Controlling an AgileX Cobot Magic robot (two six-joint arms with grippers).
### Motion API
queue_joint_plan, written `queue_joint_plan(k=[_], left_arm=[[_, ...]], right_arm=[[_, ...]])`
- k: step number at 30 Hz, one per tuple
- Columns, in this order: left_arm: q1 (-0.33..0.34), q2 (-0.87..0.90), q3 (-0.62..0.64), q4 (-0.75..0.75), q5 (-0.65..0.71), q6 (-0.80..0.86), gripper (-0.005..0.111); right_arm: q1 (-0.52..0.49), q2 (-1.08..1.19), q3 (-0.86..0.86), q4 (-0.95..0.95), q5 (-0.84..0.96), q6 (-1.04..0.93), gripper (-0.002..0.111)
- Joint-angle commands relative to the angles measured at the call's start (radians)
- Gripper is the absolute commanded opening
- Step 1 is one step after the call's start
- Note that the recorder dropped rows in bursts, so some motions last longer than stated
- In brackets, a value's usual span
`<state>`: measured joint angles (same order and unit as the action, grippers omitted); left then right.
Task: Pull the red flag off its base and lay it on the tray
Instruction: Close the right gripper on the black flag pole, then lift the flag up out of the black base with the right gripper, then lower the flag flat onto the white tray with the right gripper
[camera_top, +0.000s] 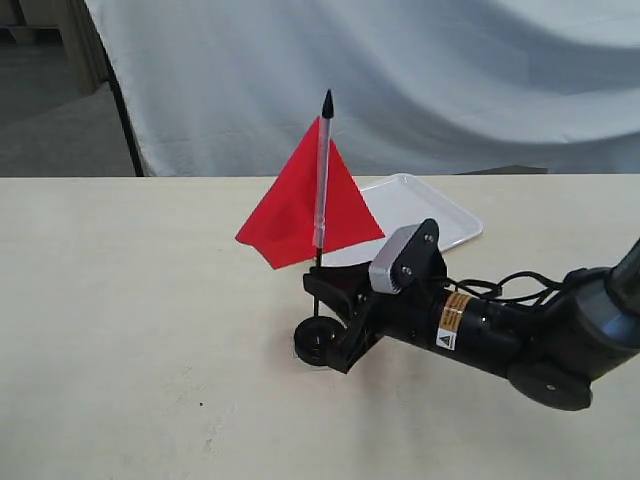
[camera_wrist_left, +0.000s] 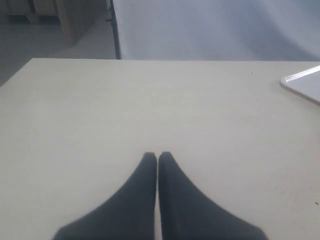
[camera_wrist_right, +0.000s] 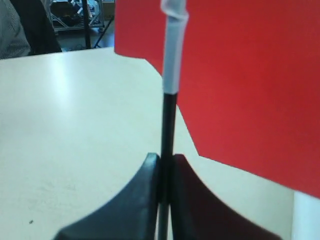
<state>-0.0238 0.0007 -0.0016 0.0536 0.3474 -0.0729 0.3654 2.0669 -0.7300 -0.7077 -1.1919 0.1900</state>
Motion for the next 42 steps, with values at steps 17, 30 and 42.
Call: queue_joint_plan(k=[17,30,42], left_arm=[[0.002,-0.001,0.002,-0.005,-0.004,-0.003,0.001],[0.002,-0.001,0.002,-0.005,-0.004,-0.003,0.001],[0.002,-0.001,0.002,-0.005,-0.004,-0.003,0.001]], right_arm=[[-0.152,-0.184,-0.482,0.316,1.048,-0.825,-0.001],[-0.120,0.115,-0.883,0.294,1.360,-1.151,-0.001],[-0.116,0.230,-0.908,0.091,1.376,-1.156,-0.001]])
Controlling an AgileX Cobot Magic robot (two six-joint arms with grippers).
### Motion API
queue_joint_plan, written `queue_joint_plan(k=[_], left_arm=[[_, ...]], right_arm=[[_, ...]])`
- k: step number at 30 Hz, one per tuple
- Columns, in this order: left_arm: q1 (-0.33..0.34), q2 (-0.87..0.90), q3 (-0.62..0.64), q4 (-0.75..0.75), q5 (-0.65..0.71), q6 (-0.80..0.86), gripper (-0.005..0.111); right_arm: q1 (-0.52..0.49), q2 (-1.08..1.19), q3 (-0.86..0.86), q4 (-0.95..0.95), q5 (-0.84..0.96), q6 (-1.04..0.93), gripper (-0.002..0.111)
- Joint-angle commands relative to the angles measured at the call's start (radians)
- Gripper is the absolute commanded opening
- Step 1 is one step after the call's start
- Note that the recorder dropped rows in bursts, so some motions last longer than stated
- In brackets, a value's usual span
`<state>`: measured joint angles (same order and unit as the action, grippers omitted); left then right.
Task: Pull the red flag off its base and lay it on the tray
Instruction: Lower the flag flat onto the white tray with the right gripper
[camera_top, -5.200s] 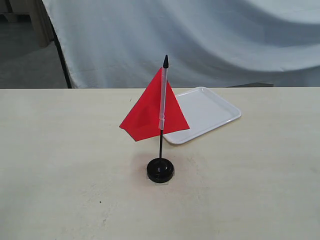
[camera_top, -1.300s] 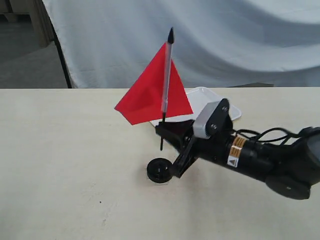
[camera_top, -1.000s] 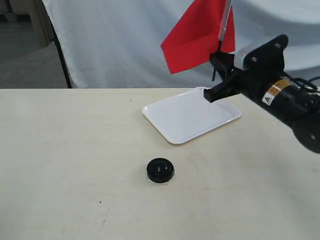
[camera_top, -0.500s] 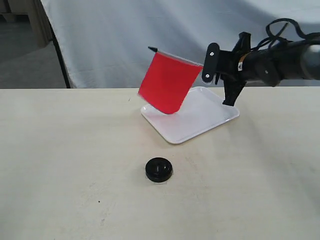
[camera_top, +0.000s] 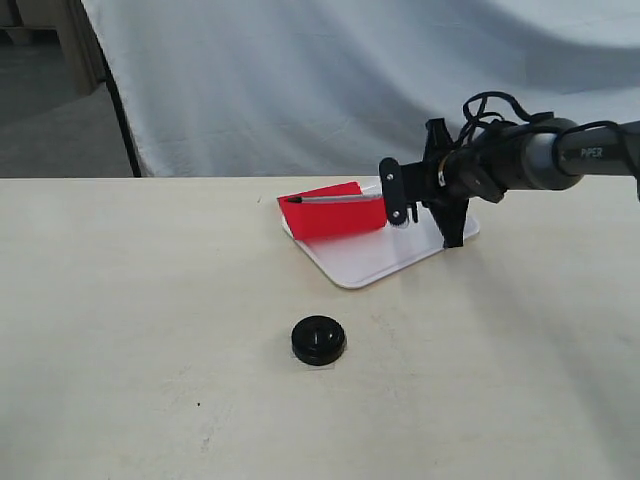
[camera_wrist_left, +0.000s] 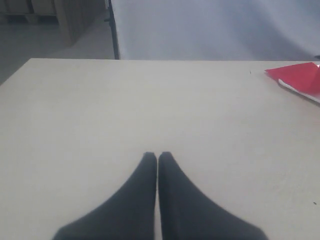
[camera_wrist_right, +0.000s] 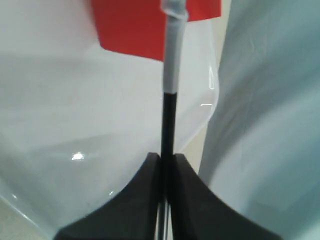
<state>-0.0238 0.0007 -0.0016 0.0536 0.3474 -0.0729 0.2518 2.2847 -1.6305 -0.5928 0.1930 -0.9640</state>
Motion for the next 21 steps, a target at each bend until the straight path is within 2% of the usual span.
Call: queue_joint_plan(k=[1,3,5,7,10,11,12,15,21], left_arm=[[0.002,-0.001,0.002,-0.005,-0.004,-0.003,0.001],[0.002,-0.001,0.002,-0.005,-0.004,-0.003,0.001],[0.002,-0.001,0.002,-0.005,-0.004,-0.003,0.001],[0.002,-0.001,0.002,-0.005,-0.004,-0.003,0.001],[0.002,-0.001,0.002,-0.005,-0.004,-0.003,0.001],[0.002,-0.001,0.002,-0.005,-0.004,-0.003,0.001],[0.002,-0.001,0.002,-0.005,-0.004,-0.003,0.001],[0.002,-0.001,0.002,-0.005,-0.004,-0.003,0.001],[0.002,-0.001,0.002,-0.005,-0.004,-0.003,0.001]], right_arm=[[0.000,0.014,-0.007,-0.024,-0.009,0.000,0.000],[0.005,0.014,-0.007,-0.024,-0.004,0.011,0.004],[0.009,0.014,-0.007,-0.024,0.006,0.011,0.016],[0.009,0.014,-0.007,-0.024,0.011,0.011,0.034],[0.011,0.014,-0.007,-0.008,0.038,0.013,0.070],[0.011,0.012,-0.007,-0.005,0.055,0.023,0.079],[0.011,0.012,-0.007,-0.005,0.073,0.040,0.082],[0.011,0.001,-0.007,-0.005,0.124,0.082,0.078],[0.011,-0.065,-0.007,0.019,0.246,0.127,0.062]])
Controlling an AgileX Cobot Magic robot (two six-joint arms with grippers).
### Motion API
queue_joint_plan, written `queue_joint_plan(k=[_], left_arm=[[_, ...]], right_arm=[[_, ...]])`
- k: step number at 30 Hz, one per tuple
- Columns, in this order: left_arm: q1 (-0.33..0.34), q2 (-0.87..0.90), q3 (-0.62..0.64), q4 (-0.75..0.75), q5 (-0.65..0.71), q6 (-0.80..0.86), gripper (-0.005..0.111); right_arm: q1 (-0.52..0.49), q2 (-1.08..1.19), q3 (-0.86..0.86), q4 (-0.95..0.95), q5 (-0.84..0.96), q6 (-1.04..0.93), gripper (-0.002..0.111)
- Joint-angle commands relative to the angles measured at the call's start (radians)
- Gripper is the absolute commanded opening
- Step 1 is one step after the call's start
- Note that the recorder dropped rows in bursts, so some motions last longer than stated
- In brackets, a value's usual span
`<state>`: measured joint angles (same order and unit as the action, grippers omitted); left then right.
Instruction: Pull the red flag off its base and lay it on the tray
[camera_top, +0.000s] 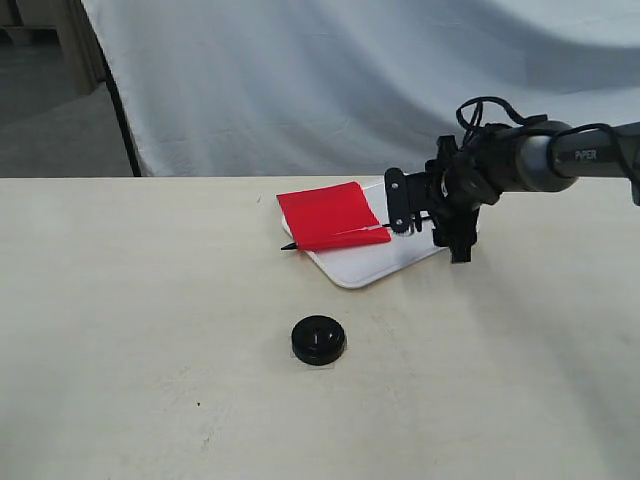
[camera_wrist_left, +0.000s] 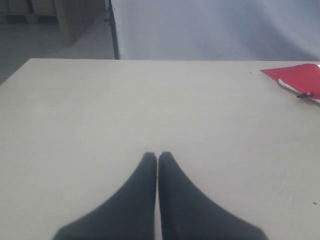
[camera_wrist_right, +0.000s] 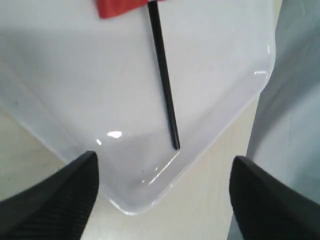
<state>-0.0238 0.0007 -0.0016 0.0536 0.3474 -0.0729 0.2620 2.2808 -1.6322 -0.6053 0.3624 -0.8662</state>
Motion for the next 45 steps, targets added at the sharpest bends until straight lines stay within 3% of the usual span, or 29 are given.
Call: queue_joint_plan(k=[1,4,5,6,7,10,14,18,22,26,33,38,45], left_arm=[[0.002,-0.001,0.002,-0.005,-0.004,-0.003,0.001],[0.002,-0.001,0.002,-0.005,-0.004,-0.003,0.001],[0.002,-0.001,0.002,-0.005,-0.004,-0.003,0.001],[0.002,-0.001,0.002,-0.005,-0.004,-0.003,0.001],[0.002,-0.001,0.002,-0.005,-0.004,-0.003,0.001],[0.002,-0.001,0.002,-0.005,-0.004,-0.003,0.001],[0.002,-0.001,0.002,-0.005,-0.004,-0.003,0.001],[0.002,-0.001,0.002,-0.005,-0.004,-0.003,0.001],[0.002,-0.001,0.002,-0.005,-0.004,-0.003,0.001],[0.002,-0.001,0.002,-0.005,-0.004,-0.003,0.001],[0.002,-0.001,0.002,-0.005,-0.004,-0.003,0.001],[0.002,-0.001,0.002,-0.005,-0.004,-0.003,0.001],[0.002,-0.001,0.002,-0.005,-0.004,-0.003,0.001]], right_arm=[[0.000,-0.078,-0.006,0.051,0.098,0.029,0.059],[-0.002,-0.135,-0.006,0.120,0.171,0.052,0.038],[-0.002,-0.153,-0.006,0.142,0.195,0.084,0.027],[-0.004,-0.179,-0.006,0.176,0.233,0.122,0.007],[-0.010,-0.193,-0.006,0.198,0.257,0.175,0.000],[-0.034,-0.239,-0.006,0.279,0.342,0.318,-0.001],[-0.096,-0.273,-0.006,0.457,0.529,0.366,-0.001],[-0.198,-0.328,-0.004,0.676,0.687,0.392,-0.001],[-0.313,-0.441,0.091,0.863,0.726,0.444,-0.001],[-0.385,-0.644,0.342,0.918,0.558,0.456,-0.001],[-0.390,-1.104,0.729,0.927,0.109,0.491,-0.001],[-0.338,-1.397,0.913,0.927,-0.113,0.493,-0.001],[-0.156,-1.737,1.116,0.948,-0.391,0.504,-0.001]])
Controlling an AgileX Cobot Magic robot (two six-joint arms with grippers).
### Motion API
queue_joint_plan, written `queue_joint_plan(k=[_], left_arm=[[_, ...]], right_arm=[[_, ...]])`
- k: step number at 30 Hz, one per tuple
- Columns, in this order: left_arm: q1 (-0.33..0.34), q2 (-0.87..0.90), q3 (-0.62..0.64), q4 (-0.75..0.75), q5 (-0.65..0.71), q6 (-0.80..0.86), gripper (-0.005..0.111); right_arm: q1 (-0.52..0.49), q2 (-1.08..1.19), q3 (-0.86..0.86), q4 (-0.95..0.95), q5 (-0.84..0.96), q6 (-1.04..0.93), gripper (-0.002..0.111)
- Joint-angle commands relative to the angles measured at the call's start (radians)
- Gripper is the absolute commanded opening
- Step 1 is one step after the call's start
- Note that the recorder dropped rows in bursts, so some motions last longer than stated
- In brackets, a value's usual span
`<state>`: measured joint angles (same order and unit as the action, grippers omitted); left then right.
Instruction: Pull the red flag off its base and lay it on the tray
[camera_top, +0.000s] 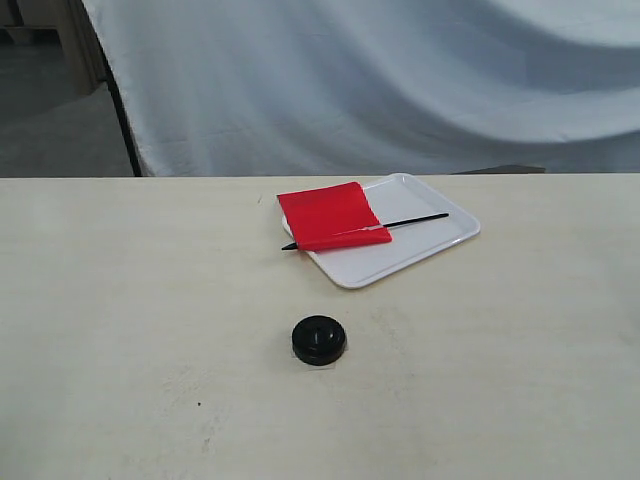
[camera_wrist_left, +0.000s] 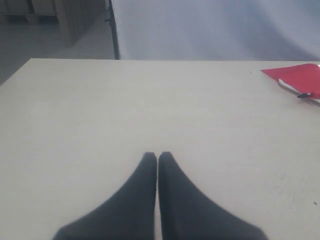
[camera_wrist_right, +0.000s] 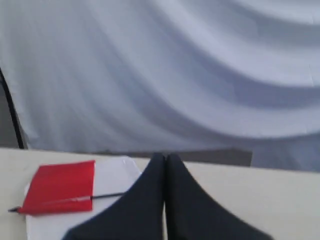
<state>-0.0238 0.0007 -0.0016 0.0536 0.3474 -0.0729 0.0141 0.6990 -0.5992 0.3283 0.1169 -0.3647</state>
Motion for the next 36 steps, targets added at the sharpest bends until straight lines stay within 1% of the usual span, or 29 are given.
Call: queue_joint_plan(k=[1,6,10,18,20,23,25,27,32,34,35,36], left_arm=[[0.002,-0.001,0.002,-0.005,-0.004,-0.003,0.001],[0.002,-0.001,0.002,-0.005,-0.004,-0.003,0.001],[0.002,-0.001,0.002,-0.005,-0.004,-0.003,0.001],[0.002,-0.001,0.002,-0.005,-0.004,-0.003,0.001],[0.002,-0.001,0.002,-0.005,-0.004,-0.003,0.001],[0.002,-0.001,0.002,-0.005,-0.004,-0.003,0.001],[0.002,-0.001,0.002,-0.005,-0.004,-0.003,0.001],[0.002,-0.001,0.002,-0.005,-0.004,-0.003,0.001],[0.002,-0.001,0.002,-0.005,-0.004,-0.003,0.001],[0.002,-0.001,0.002,-0.005,-0.004,-0.003,0.001],[0.002,-0.001,0.002,-0.005,-0.004,-0.003,0.001],[0.002,-0.001,0.002,-0.005,-0.004,-0.003,0.001]], right_arm=[[0.121,-0.202,0.105,0.015,-0.168,0.003,-0.001],[0.227,-0.381,0.180,0.015,-0.225,0.003,-0.001],[0.267,-0.479,0.205,0.015,-0.229,0.003,-0.001],[0.272,-0.699,0.211,0.015,-0.158,0.003,-0.001],[0.272,-0.699,0.212,0.032,-0.123,0.015,-0.001],[0.272,-0.699,0.204,0.067,-0.008,0.047,-0.001],[0.272,-0.699,0.209,0.095,0.031,0.054,-0.001],[0.272,-0.699,0.225,0.095,0.033,0.054,-0.001],[0.272,-0.699,0.368,0.095,-0.117,0.054,-0.001],[0.272,-0.699,0.451,0.095,-0.180,0.054,-0.001],[0.272,-0.699,0.543,0.095,-0.230,0.054,-0.001],[0.272,-0.699,0.591,0.095,-0.253,0.054,-0.001]])
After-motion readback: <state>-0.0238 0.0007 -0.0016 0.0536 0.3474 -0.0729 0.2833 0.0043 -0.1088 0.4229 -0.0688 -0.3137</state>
